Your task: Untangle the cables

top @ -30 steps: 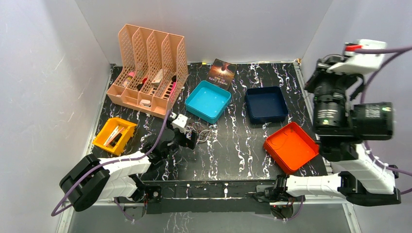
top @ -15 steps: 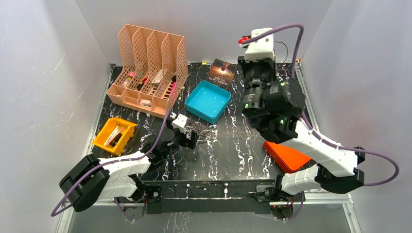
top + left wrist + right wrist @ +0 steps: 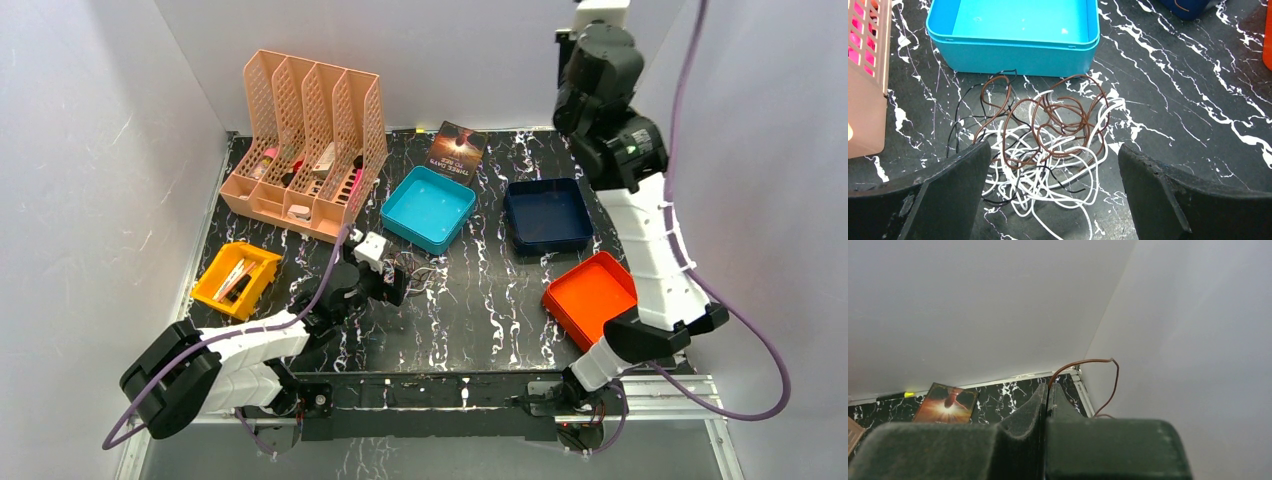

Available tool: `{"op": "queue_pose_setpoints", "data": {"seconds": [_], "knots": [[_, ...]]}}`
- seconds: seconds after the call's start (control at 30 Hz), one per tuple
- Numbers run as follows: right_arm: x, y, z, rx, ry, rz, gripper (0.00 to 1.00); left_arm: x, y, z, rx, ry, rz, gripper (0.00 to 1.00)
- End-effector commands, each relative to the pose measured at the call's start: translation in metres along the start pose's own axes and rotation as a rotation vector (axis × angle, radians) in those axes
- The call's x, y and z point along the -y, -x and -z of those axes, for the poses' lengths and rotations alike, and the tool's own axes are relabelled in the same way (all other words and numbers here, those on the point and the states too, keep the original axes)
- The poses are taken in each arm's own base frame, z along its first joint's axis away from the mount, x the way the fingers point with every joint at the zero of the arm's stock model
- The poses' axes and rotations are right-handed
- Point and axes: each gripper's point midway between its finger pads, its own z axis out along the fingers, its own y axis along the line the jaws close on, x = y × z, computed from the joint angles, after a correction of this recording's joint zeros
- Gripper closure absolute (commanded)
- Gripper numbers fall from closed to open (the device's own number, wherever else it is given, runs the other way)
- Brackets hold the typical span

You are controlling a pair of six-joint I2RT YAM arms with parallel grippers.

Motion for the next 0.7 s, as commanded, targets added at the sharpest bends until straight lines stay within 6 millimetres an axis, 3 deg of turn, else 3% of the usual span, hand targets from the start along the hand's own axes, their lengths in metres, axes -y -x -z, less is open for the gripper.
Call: {"op": "queue_pose_setpoints", "data": {"seconds": [0.0, 0.2, 0.47, 0.67], "knots": [[0.017, 0.008, -0.002, -0.01, 0.111, -0.179, 1.0, 0.007, 0.03, 0.0, 0.065, -0.026, 0.006, 0.02], [0.06, 0.016, -0.004, 0.01, 0.049, -0.265, 1.0, 0.011, 0.036, -0.001, 0.062, -0.04, 0.008, 0.02], [0.135, 0.06, 0.037, 0.161, -0.16, -0.3, 1.0, 0.013, 0.039, 0.001, 0.058, -0.05, 0.011, 0.01], [0.168, 0.057, 0.049, 0.161, -0.313, -0.237, 1.0, 0.016, 0.038, 0.0, 0.05, -0.06, 0.03, 0.02]]}}
